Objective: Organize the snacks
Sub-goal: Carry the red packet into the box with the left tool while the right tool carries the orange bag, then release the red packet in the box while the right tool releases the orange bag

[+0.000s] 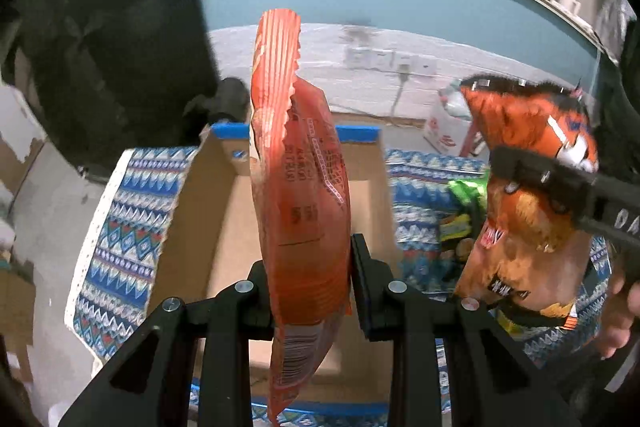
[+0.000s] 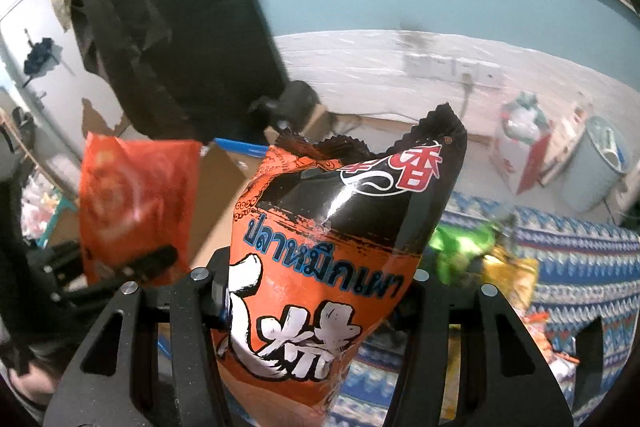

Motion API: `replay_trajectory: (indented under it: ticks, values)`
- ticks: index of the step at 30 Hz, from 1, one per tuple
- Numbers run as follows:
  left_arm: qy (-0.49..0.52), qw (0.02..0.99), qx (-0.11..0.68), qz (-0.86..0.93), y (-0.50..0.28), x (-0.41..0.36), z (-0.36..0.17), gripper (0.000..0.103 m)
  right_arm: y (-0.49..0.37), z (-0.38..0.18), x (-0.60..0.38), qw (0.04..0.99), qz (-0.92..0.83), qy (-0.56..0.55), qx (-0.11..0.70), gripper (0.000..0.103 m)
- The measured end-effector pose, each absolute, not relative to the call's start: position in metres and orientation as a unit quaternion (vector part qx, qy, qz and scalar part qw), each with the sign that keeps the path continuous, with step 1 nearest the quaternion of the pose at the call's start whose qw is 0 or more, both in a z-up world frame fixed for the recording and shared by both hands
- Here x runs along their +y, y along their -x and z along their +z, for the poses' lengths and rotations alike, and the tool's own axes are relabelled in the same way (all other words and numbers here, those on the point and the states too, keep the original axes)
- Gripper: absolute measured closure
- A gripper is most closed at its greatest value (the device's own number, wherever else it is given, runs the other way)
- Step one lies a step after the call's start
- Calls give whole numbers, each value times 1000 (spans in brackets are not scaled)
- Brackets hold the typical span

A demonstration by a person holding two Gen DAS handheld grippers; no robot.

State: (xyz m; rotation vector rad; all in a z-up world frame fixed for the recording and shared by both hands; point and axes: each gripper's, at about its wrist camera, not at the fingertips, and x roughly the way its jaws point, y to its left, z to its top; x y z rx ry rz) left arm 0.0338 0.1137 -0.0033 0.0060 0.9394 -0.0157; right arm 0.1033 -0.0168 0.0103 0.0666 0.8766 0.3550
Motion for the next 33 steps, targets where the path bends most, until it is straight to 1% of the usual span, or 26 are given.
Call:
replay_trajectory:
  ticks: [9,17,19,21,23,25,27,29,31,32,33]
  values:
    - [39,868,493,31,-35,169,-39,74,-124,-6,43,874,199,-15,442,50]
    - [64,847,524,56,-39,192,-60,73,-133,-35,76,855,211,-1,473,50]
    - [58,844,530,64,-39,194,-63,65,-134,-40,82,852,214,2,478,50]
    - [53,841,533,73,-38,197,-63,52,-135,-43,87,849,217,5,481,50]
    - [47,841,533,85,-36,199,-63,46,-137,-46,91,848,218,9,484,50]
    - [33,841,531,99,-35,200,-60,43,-140,-49,95,845,220,12,488,50]
    - [27,842,528,108,-34,202,-58,37,-141,-53,98,843,220,12,491,50]
    - [31,844,524,110,-33,204,-56,37,-143,-55,100,840,222,11,495,49]
    - [37,844,523,110,-34,207,-55,37,-145,-58,100,837,224,5,500,44]
    - [40,845,522,110,-34,208,-55,37,-146,-59,100,835,223,1,502,44]
    - [44,845,521,109,-34,208,-54,37,-148,-60,99,834,223,-2,505,39]
